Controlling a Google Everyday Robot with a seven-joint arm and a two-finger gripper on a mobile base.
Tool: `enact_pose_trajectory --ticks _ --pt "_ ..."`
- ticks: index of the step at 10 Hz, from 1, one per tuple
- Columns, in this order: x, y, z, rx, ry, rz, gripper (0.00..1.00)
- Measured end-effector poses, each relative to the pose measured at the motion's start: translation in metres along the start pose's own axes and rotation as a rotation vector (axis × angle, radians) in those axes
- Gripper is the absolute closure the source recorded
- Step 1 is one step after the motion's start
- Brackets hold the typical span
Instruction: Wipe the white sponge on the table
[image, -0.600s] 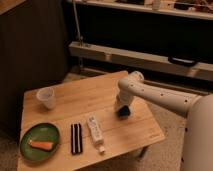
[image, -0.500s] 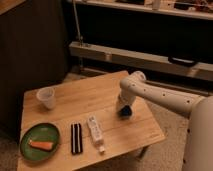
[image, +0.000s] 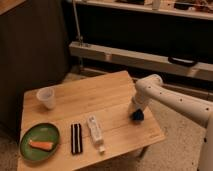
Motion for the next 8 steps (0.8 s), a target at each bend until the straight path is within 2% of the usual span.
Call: enact_pose_trajectory --ticks 5,8 --pt "-0.036 -0.034 -0.002 0.072 -0.017 -0.030 0.74" --pt "-0.066 -0.038 -0.009 0.097 -0.026 -0.019 0.74"
